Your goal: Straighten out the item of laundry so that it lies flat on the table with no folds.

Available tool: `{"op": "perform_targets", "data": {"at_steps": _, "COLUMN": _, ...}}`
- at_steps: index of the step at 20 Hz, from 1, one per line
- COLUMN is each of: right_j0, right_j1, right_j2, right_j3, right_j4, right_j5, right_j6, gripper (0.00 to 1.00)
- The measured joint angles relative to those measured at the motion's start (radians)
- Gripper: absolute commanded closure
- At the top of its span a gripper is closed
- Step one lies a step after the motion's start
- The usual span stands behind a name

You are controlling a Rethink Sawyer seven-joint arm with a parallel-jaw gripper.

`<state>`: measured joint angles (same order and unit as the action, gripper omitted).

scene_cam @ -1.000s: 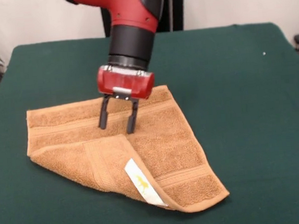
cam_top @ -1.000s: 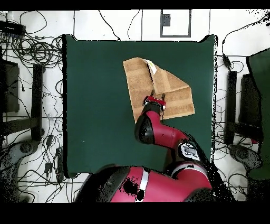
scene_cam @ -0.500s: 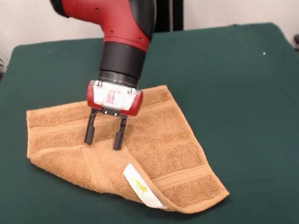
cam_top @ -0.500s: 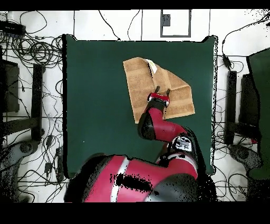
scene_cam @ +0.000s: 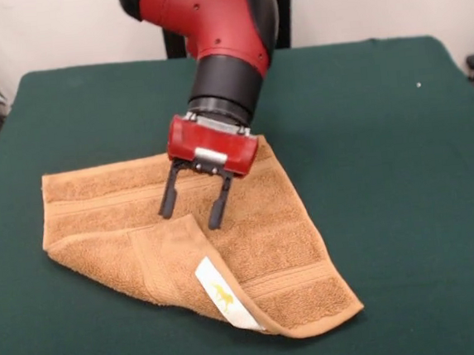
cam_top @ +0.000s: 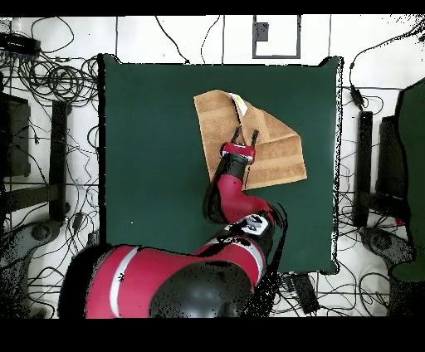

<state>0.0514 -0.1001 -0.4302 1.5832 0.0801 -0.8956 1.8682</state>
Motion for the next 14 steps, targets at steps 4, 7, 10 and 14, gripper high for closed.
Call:
{"op": "perform_targets", "data": {"at_steps": 4, "right_j0": 0.023, "right_j1": 0.007, "right_j2": -0.034, "right_j3": 0.0, "right_j4": 0.0, "right_j5": -0.03, "right_j6": 0.0, "gripper": 0.0}}
{"op": "perform_targets", "data": {"at_steps": 7, "right_j0": 0.017, "right_j1": 0.007, "right_j2": -0.047, "right_j3": -0.008, "right_j4": -0.016, "right_j5": -0.029, "right_j6": 0.0, "gripper": 0.0}}
{"op": "perform_targets", "data": {"at_steps": 10, "right_j0": -0.013, "right_j1": 0.008, "right_j2": -0.047, "right_j3": -0.033, "right_j4": -0.087, "right_j5": -0.029, "right_j6": 0.0, "gripper": 0.0}}
{"op": "perform_targets", "data": {"at_steps": 14, "right_j0": -0.082, "right_j1": 0.016, "right_j2": -0.043, "right_j3": -0.096, "right_j4": -0.239, "right_j5": -0.029, "right_j6": 0.0, "gripper": 0.0}}
